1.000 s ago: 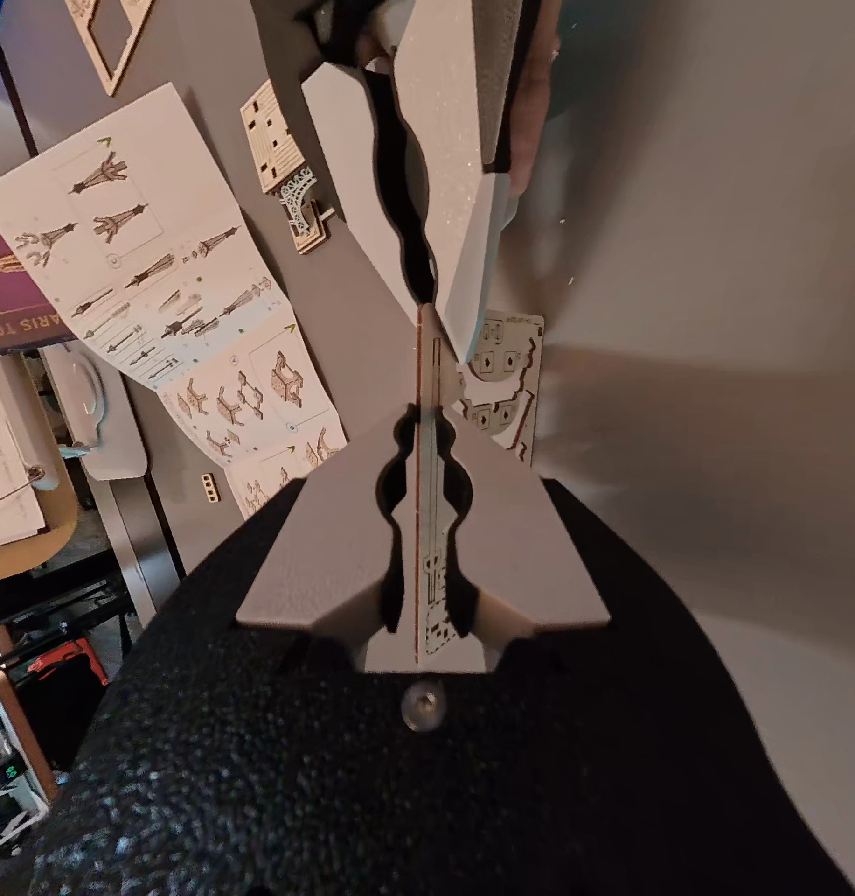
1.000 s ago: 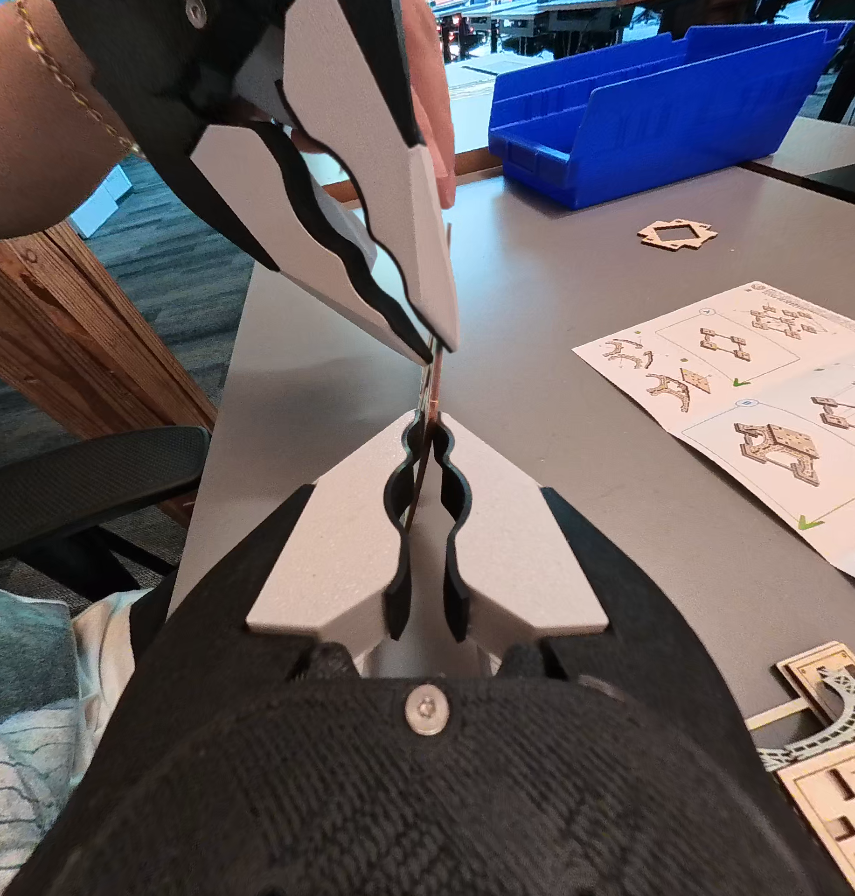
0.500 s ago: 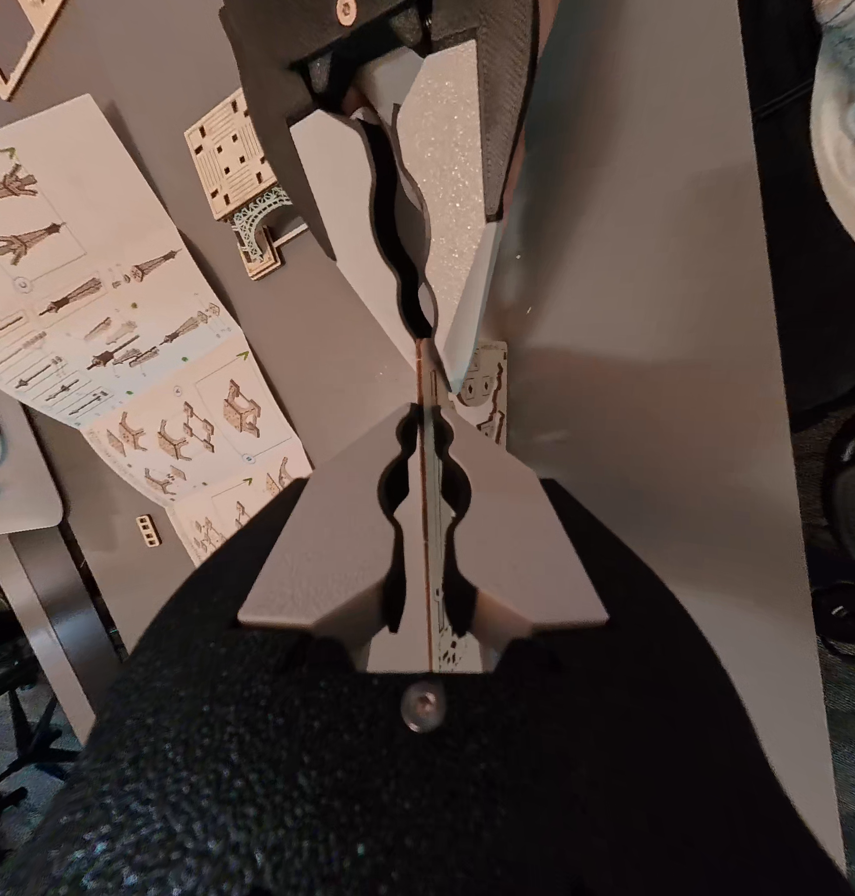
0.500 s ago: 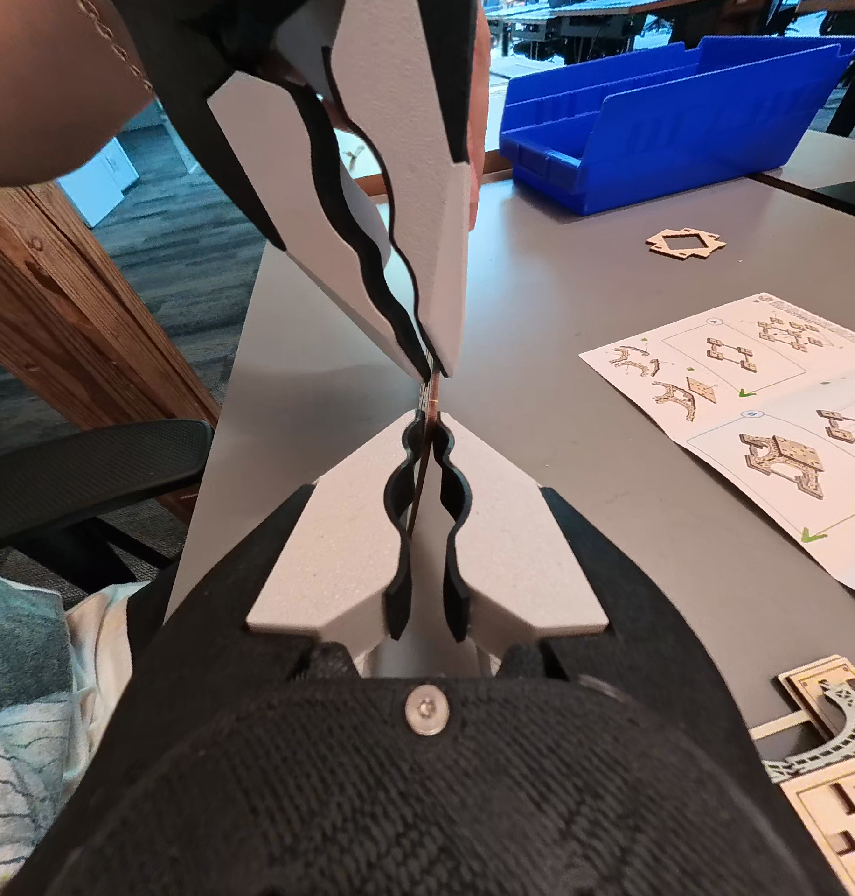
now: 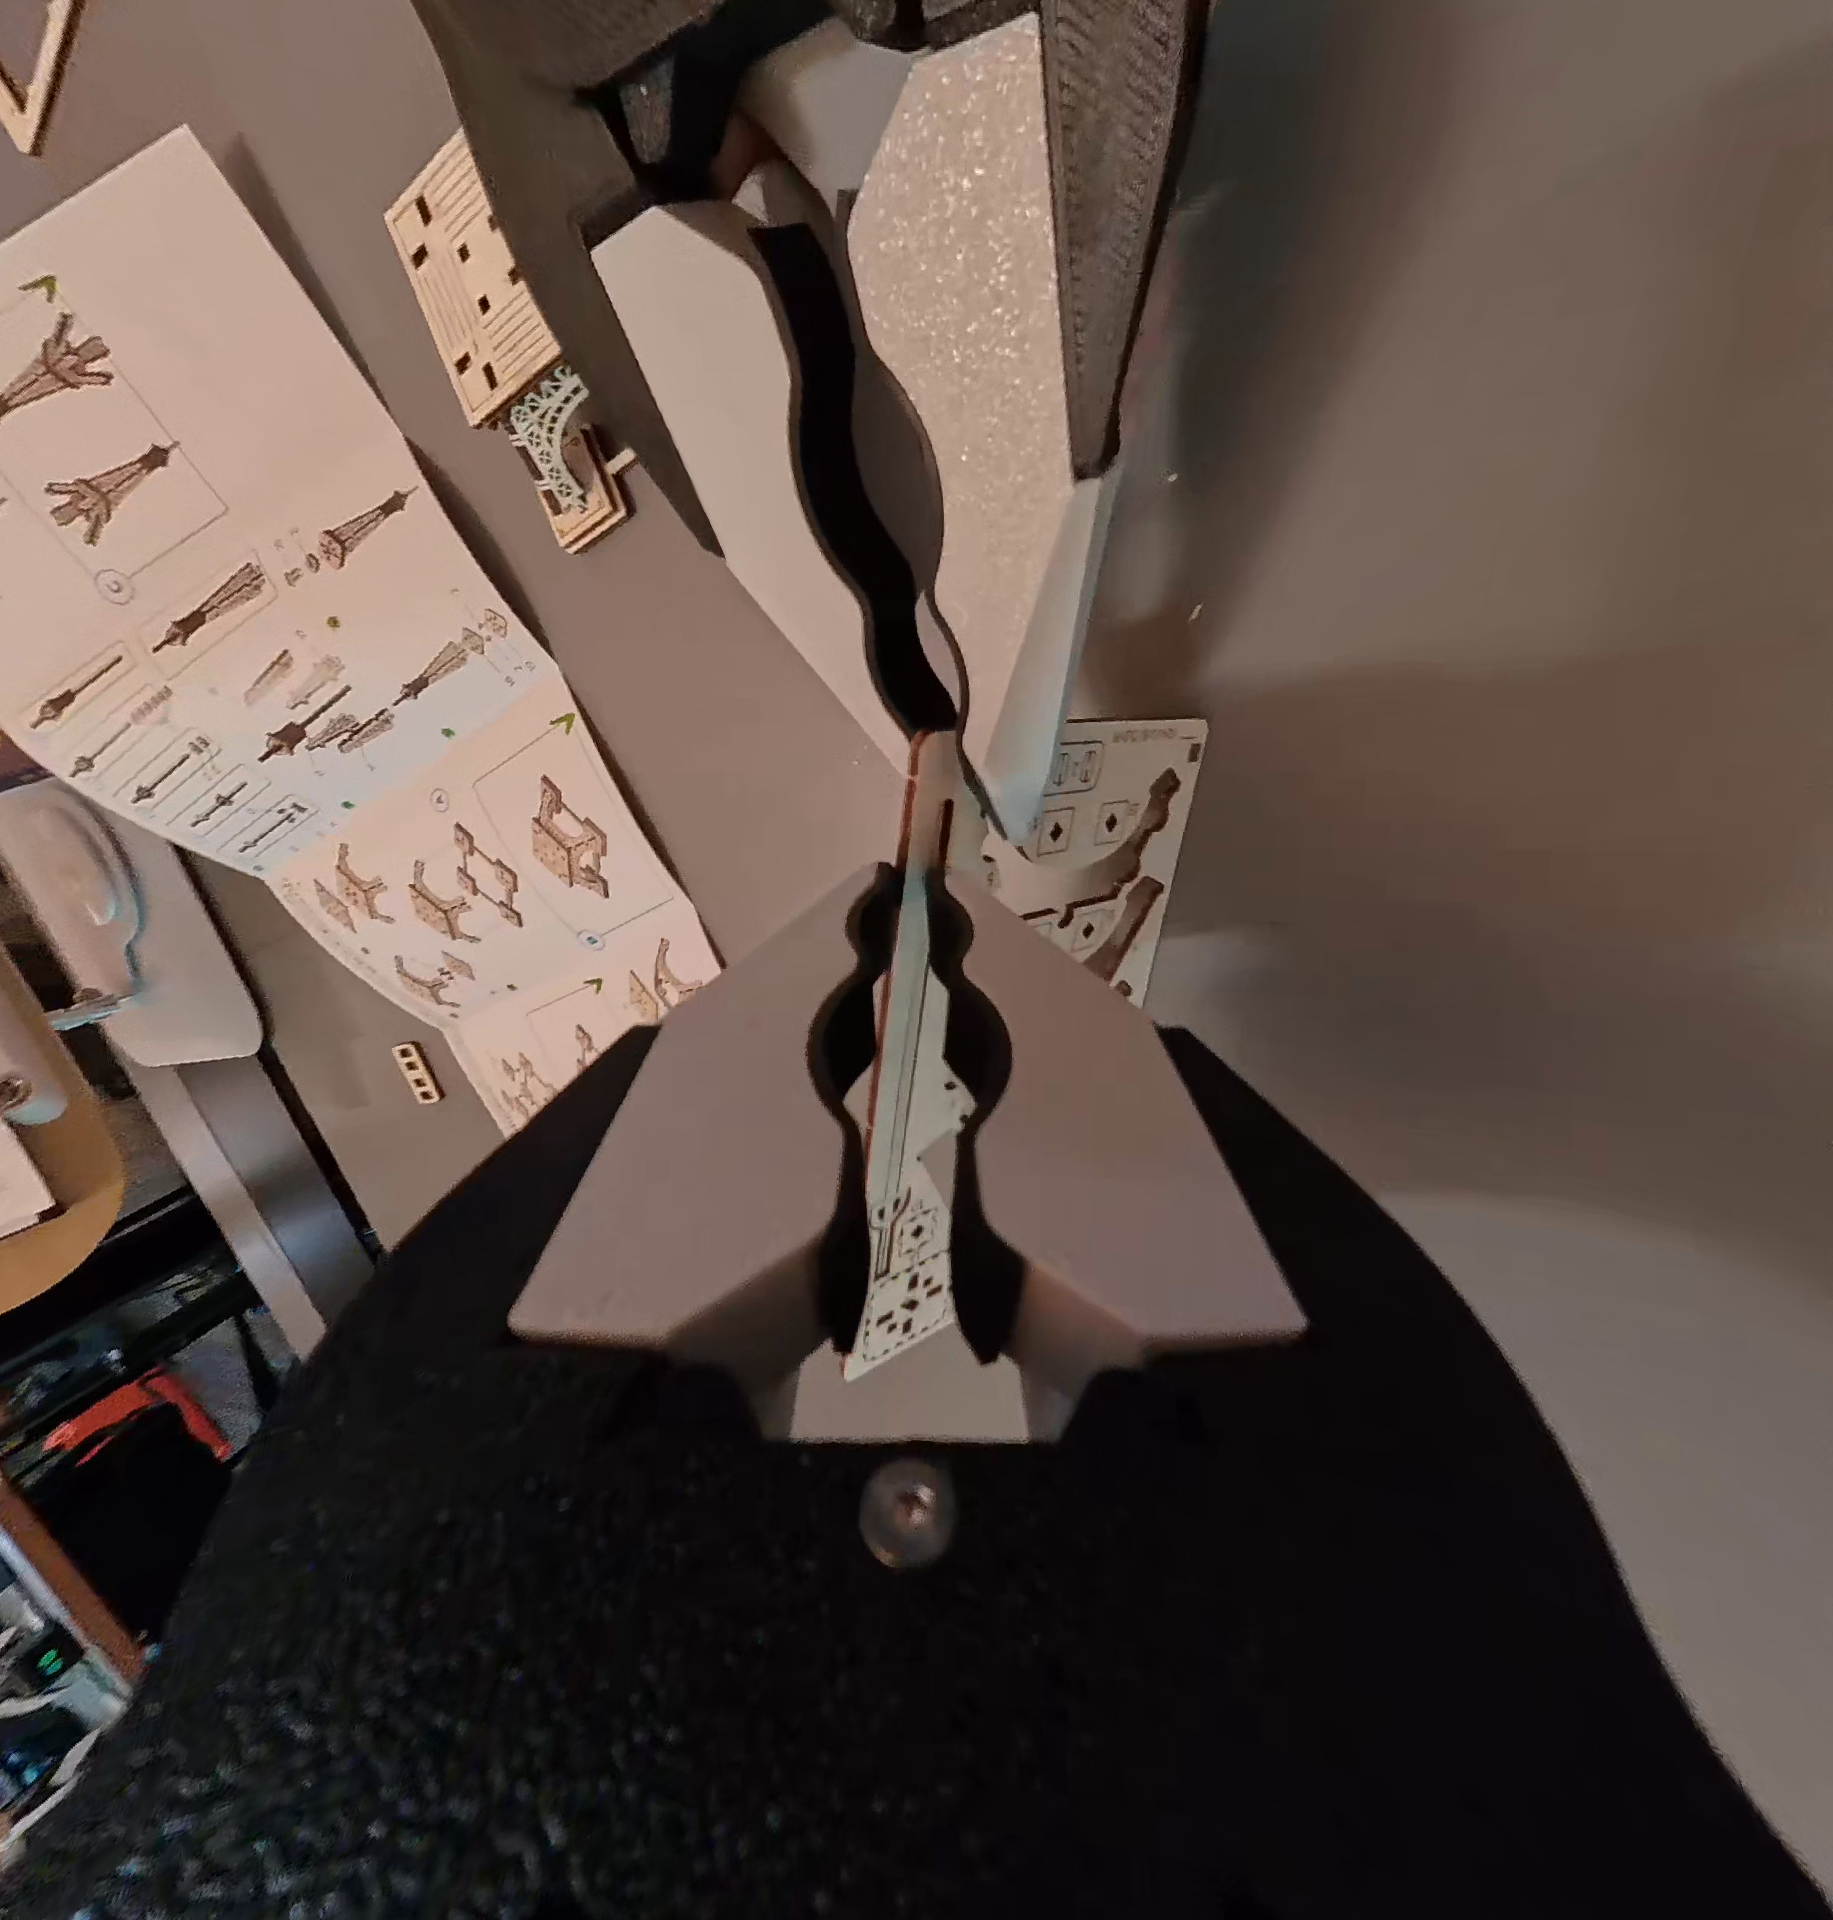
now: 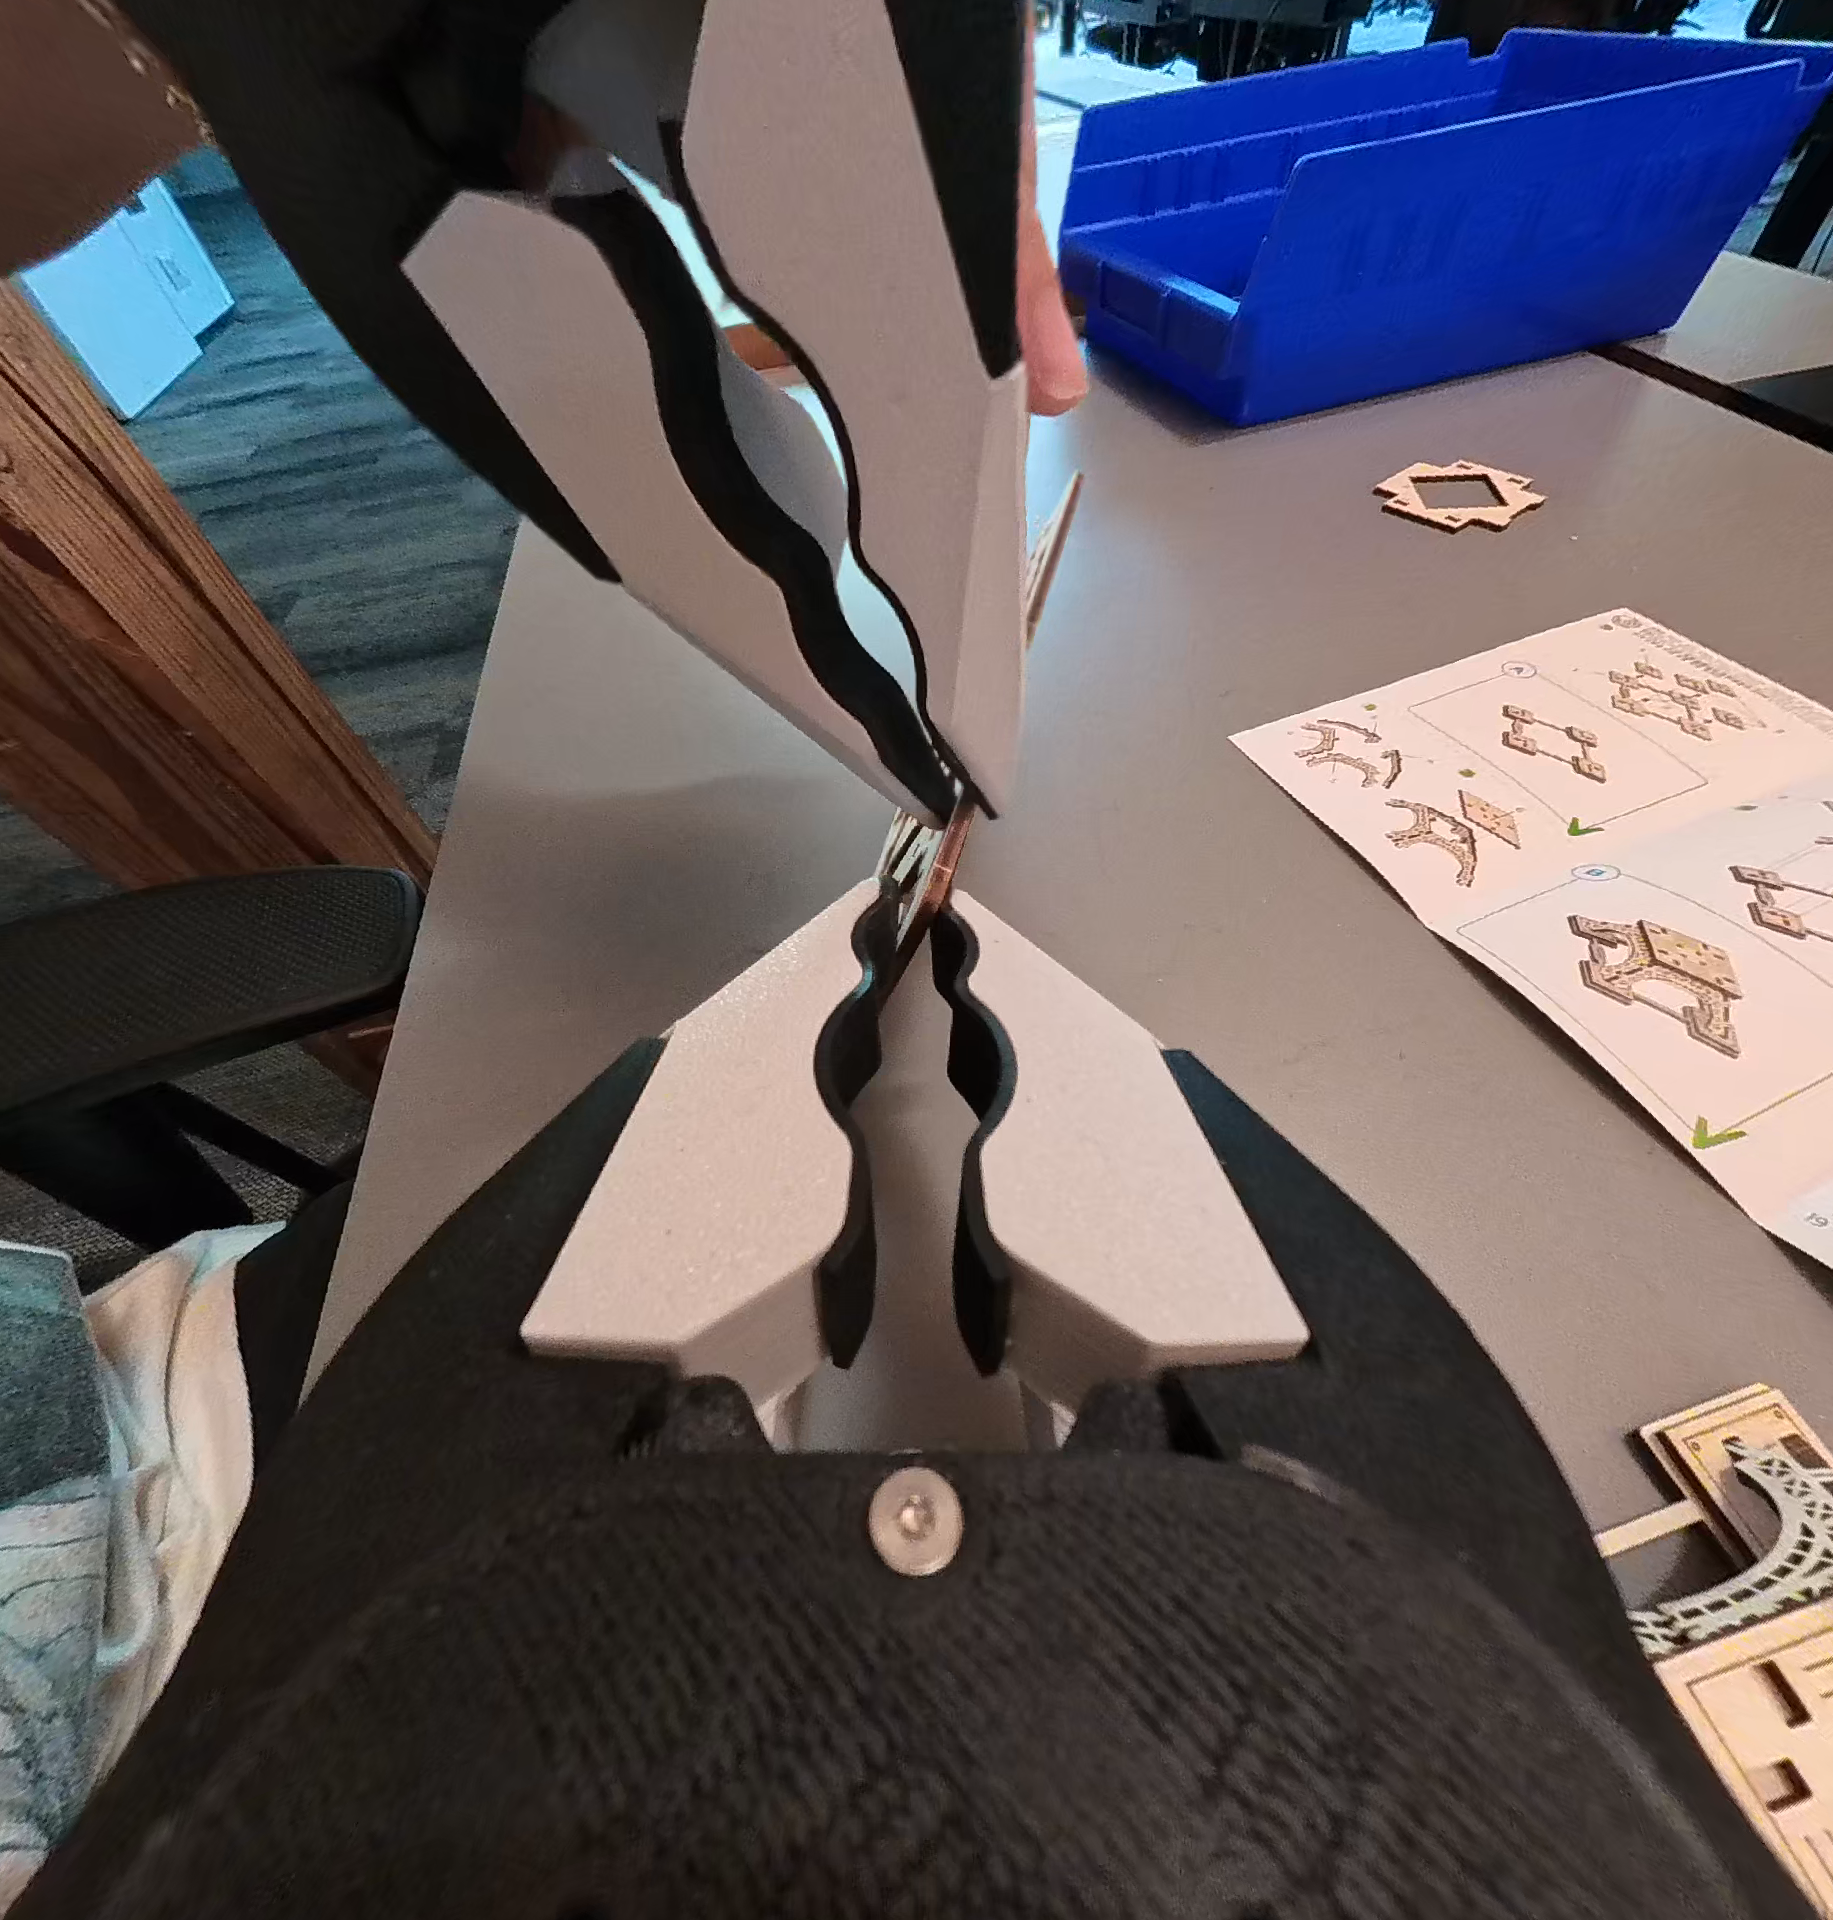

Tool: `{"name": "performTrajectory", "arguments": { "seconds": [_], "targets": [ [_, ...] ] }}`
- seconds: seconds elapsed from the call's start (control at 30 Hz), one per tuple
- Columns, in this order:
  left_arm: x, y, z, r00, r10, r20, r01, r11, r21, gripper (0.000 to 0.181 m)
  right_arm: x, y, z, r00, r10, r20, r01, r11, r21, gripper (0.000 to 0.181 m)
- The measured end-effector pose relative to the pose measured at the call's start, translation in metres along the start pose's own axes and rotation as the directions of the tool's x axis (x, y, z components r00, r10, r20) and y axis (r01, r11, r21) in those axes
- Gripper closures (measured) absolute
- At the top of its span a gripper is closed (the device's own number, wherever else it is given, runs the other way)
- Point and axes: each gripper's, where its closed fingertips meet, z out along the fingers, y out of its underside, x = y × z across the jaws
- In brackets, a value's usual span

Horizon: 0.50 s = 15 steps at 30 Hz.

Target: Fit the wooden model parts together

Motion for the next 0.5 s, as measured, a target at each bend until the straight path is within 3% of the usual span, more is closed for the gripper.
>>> {"name": "performTrajectory", "arguments": {
  "seconds": [0.03, 0.27, 0.4, 0.5],
  "targets": [
    [-0.0005, 0.0002, 0.0003, 1.0, 0.001, 0.021, -0.001, 1.0, -0.003, 0.178, 0.0007, 0.0002, 0.0001, 1.0, 0.002, -0.003, -0.002, 1.0, -0.001, 0.178],
    [-0.0023, 0.0005, 0.0001, 0.974, 0.041, 0.224, -0.041, 0.999, -0.004, 0.177, 0.0007, 0.0012, 0.0014, 1.0, -0.01, -0.012, 0.009, 1.0, -0.01, 0.177],
    [-0.003, 0.0012, 0.0006, 0.967, 0.028, 0.254, -0.028, 1.0, -0.001, 0.176, 0.0011, 0.0024, 0.0024, 1.0, -0.017, -0.021, 0.017, 1.0, -0.019, 0.176],
    [-0.0061, 0.0003, -0.0041, 0.96, -0.011, 0.279, -0.011, 0.997, 0.079, 0.172, 0.0033, -0.0007, 0.0004, 1.0, 0.004, -0.019, -0.004, 1.0, 0.005, 0.178]
  ]
}}
